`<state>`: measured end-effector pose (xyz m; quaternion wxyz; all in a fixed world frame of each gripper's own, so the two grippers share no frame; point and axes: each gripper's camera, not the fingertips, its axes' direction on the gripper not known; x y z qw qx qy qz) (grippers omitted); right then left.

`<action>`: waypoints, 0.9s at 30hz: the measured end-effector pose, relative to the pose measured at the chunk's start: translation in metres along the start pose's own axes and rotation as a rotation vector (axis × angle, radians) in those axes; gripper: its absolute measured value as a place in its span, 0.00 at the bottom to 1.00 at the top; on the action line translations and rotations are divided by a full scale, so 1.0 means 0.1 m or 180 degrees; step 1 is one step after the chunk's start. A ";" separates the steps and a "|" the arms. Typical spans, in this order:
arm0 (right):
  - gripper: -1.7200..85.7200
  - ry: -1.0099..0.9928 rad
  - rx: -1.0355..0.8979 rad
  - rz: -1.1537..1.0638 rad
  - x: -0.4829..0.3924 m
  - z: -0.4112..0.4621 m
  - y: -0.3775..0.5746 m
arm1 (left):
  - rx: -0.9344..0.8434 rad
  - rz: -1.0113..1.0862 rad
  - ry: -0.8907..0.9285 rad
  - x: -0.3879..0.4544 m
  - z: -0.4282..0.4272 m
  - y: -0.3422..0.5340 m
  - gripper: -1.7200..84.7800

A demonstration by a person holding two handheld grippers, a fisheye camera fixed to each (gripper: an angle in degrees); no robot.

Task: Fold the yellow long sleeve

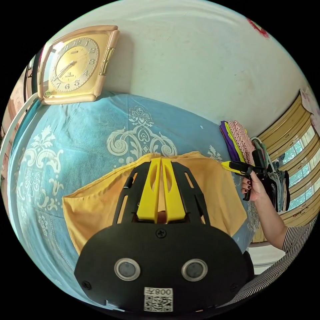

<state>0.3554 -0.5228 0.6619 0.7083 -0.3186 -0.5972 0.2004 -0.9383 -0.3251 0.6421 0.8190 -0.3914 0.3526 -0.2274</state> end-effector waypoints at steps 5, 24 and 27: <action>0.08 0.0101 0.0029 -0.0125 -0.06 -0.01 0.12 | 0.0256 -0.0043 0.0118 -0.04 -0.19 0.35 0.02; 0.02 0.1579 -0.0067 -0.0433 -0.20 -0.05 1.11 | -0.0295 -0.0229 -0.0629 -0.39 -0.69 1.38 0.02; 0.02 0.1469 -0.0244 -0.0197 0.06 0.04 1.17 | -0.0604 -0.0376 -0.0550 -0.60 -0.60 1.50 0.02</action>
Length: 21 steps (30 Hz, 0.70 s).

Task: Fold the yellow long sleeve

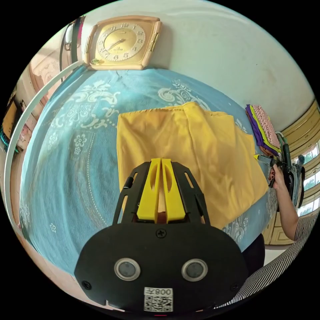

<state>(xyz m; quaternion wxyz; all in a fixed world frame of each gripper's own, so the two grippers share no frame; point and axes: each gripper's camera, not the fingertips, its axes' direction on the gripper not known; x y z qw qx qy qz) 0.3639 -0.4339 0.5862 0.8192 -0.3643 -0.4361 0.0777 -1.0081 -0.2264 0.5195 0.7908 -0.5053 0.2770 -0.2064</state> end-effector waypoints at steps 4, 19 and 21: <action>0.03 -0.0197 0.0178 0.0068 0.04 -0.24 0.13 | 0.0217 -0.0142 0.0032 -0.11 -0.29 0.11 0.03; 0.12 -0.1082 0.0116 0.0567 0.60 -0.51 1.63 | 0.0065 -0.0777 0.0609 -0.96 -0.56 1.13 0.12; 0.12 -0.1094 0.0040 0.0554 0.61 -0.46 1.63 | -0.0113 -0.0787 0.0548 -1.00 -0.47 1.09 0.09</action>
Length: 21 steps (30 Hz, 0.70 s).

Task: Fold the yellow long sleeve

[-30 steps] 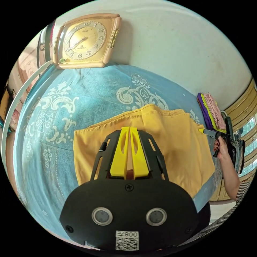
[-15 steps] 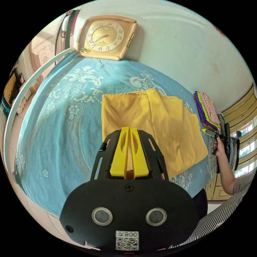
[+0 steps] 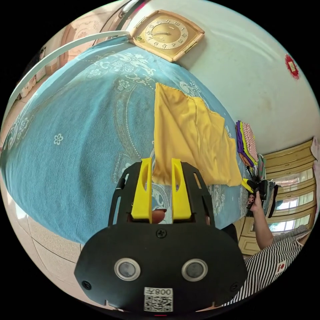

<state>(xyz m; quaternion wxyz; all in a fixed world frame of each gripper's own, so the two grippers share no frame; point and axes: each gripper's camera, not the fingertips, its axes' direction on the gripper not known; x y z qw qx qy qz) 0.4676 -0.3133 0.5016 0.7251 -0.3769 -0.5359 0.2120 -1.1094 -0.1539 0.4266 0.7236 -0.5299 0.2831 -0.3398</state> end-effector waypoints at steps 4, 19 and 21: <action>0.06 0.0112 -0.0171 -0.0029 0.03 0.03 0.07 | -0.0048 -0.0028 0.0073 -0.09 -0.01 -0.02 0.04; 0.10 -0.0068 0.0029 0.0107 0.46 -0.16 0.47 | 0.0028 -0.0066 0.0273 -0.57 0.01 0.17 0.09; 0.11 -0.0137 0.0092 0.0120 0.50 -0.18 0.53 | 0.0104 -0.0106 0.0454 -0.64 0.07 0.22 0.11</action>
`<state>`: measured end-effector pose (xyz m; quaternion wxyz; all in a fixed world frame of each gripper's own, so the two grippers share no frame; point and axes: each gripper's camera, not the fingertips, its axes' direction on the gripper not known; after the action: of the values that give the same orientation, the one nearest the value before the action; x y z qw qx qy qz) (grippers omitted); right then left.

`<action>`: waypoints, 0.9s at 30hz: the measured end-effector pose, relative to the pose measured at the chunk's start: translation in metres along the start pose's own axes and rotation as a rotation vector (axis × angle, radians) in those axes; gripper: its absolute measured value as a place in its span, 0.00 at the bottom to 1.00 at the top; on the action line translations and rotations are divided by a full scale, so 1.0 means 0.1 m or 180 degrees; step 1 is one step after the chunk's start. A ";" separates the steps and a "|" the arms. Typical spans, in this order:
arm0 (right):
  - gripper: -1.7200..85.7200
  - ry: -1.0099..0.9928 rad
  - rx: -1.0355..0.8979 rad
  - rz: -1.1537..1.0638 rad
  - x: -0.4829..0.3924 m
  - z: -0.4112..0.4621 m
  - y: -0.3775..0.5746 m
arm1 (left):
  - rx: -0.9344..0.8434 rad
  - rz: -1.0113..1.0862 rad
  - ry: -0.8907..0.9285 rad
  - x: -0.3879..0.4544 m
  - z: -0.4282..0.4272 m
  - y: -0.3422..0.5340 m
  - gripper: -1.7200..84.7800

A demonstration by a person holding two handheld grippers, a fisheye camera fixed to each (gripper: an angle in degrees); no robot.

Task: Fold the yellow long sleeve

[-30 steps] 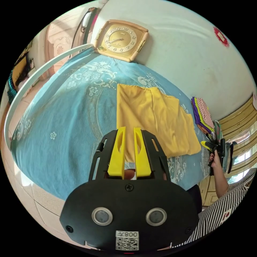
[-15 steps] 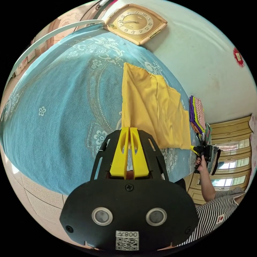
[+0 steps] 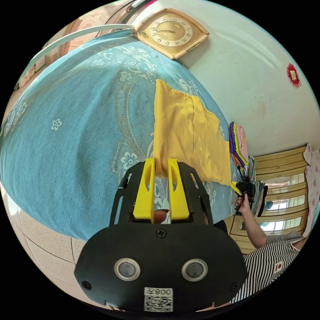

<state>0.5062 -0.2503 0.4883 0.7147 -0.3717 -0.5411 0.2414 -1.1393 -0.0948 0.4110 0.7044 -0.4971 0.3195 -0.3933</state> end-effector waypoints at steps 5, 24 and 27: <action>0.12 -0.0173 0.0219 -0.0065 0.06 -0.10 0.19 | -0.0011 0.0065 0.0116 -0.07 0.15 0.07 0.13; 0.03 0.0314 -0.0295 -0.0354 -0.03 0.05 0.33 | -0.0217 0.0091 -0.0002 -0.14 0.62 0.26 0.04; 0.03 0.0126 -0.0341 -0.0376 -0.04 -0.07 0.42 | -0.0270 0.0162 -0.0022 -0.11 0.64 0.33 0.04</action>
<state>0.5144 -0.2300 0.4518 0.7173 -0.3815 -0.5600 0.1622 -1.0831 -0.0500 0.3998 0.6936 -0.5196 0.3459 -0.3595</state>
